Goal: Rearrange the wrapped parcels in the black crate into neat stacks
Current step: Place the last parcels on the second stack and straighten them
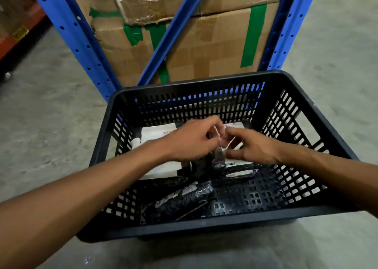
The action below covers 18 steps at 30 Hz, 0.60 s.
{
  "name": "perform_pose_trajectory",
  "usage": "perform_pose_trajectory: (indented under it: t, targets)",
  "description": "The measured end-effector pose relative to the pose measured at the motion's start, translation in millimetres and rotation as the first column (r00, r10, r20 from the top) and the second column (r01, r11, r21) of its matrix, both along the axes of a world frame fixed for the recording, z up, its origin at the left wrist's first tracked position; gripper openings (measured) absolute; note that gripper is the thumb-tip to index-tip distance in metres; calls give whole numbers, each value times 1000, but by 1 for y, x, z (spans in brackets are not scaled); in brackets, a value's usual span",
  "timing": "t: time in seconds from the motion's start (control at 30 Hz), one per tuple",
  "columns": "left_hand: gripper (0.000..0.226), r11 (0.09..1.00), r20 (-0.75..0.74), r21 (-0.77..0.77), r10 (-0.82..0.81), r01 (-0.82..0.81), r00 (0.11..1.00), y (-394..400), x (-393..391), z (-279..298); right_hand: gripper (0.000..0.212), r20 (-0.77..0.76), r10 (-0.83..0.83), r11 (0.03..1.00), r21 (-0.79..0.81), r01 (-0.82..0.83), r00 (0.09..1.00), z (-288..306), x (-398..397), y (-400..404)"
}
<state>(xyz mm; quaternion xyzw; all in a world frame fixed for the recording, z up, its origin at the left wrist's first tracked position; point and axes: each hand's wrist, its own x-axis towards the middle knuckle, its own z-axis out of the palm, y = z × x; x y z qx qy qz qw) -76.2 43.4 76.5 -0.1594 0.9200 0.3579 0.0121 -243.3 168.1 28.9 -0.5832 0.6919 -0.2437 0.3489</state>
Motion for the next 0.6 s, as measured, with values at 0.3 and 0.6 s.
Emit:
perform_pose_trajectory:
  t: [0.3, 0.6]
  targets:
    - [21, 994, 509, 23, -106, 109, 854, -25, 81, 15, 52, -349, 581, 814, 268, -515, 736, -17, 83, -12]
    - [17, 971, 257, 210, 57, -114, 965, -41, 97, 6, 39, 425, 74, 993, 54, -107, 902, 9, 39, -16]
